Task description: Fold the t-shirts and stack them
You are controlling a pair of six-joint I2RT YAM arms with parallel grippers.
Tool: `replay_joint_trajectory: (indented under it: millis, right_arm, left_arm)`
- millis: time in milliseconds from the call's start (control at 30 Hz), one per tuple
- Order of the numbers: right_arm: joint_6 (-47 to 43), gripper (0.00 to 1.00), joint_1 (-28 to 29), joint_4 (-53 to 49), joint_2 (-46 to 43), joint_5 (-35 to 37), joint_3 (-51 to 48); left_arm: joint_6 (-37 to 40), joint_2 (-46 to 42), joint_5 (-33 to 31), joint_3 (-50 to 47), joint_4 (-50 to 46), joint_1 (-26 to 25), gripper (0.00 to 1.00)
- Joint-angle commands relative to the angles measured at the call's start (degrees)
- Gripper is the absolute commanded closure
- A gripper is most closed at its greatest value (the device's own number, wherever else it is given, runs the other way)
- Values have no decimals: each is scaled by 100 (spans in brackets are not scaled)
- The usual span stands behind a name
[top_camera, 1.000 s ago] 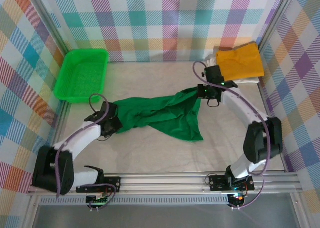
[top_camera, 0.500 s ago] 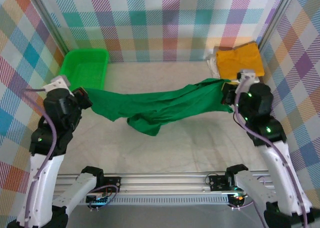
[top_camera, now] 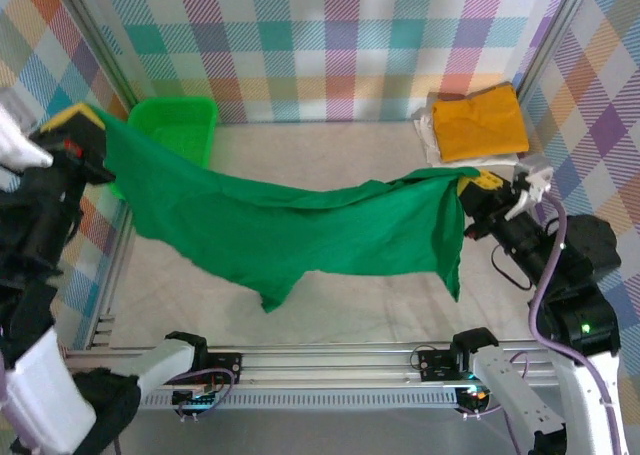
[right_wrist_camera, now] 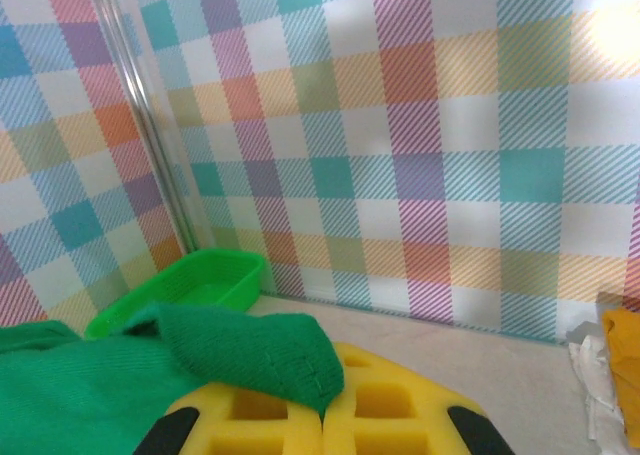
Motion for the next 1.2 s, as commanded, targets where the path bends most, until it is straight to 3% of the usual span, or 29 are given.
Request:
replay_joint_trajectory:
  millis: [0,100,267,300,333,367,400,433,533,600,633,667,767,867,1033,1167]
  right_arm:
    - [-30,100,-29,690,877,319,137]
    - [-91,100,-42,1002,2012,494,421]
    - [400,99,-398,2042,4120,1301,108]
    - [626,86,-547,2225,4726,1389,174]
    - [849,72,-702,2203,5321,1360,436]
    - [1000,66,-798,2026,5798,1314,801]
    - [1067,54,-861,1756,6265,1300,1231]
    - [1000,39,-868,1463,6610,1320,1694]
    - [904,35,-873,933,6803,1367,2307]
    - [837,35,-864,791,6542,1209,2203]
    - [866,34,-868,671,6355,1109,2091]
    - [887,34,-857,579,6209,1030,1929]
    - [1018,34,-838,428,5674,717,1086]
    - [1015,35,-725,130,5323,666,382]
    - [444,40,-284,197,5405,225,-185]
    - [613,53,9,500,6088,11,-120]
  left_arm:
    - [458,1684,302,784,-487,122,100]
    - [352,3156,990,1661,-431,365,100]
    - [447,5283,1347,1767,144,480,100]
    - [508,5747,1262,1818,298,487,100]
    - [536,6219,1153,1993,378,500,89]
    - [575,6629,1130,2310,338,519,61]
    - [574,7088,1058,2845,168,554,44]
    - [574,7428,926,3466,-9,563,44]
    - [575,7375,566,3717,-231,577,33]
    - [530,6805,536,3015,-201,554,27]
    - [492,6310,532,2216,14,502,26]
    - [479,5797,541,1188,464,439,26]
    - [-37,3393,771,-2873,2985,110,28]
    - [-806,2276,993,-4976,3521,-167,29]
    - [-891,2316,1146,-6487,3518,-814,39]
    - [-979,2983,1447,-6445,4206,-820,43]
